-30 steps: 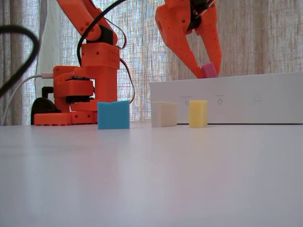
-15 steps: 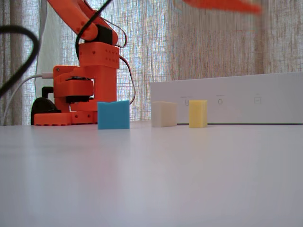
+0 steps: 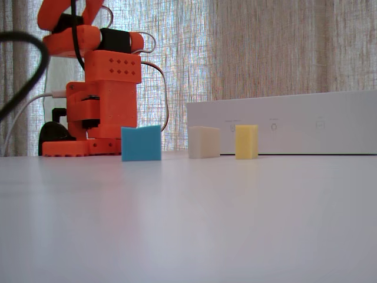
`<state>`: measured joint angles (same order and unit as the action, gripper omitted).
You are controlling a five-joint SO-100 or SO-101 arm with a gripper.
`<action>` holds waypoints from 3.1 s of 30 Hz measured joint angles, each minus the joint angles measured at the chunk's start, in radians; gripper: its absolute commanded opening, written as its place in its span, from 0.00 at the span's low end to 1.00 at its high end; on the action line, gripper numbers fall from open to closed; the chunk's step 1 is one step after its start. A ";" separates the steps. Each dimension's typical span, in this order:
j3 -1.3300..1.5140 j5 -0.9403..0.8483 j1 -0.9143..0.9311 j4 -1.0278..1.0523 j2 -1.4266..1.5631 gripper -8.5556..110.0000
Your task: Grasp the pink cuboid and put it in the bin.
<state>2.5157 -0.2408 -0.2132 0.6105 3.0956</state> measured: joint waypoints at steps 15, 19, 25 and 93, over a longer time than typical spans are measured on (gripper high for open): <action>0.330 0.083 0.064 0.712 0.204 0.23; 0.367 0.083 0.075 0.742 0.216 0.11; 0.422 0.072 0.077 0.741 0.219 0.00; 0.433 0.064 0.077 0.738 0.216 0.00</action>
<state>2.9483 -0.1764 -0.1365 1.3484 3.3119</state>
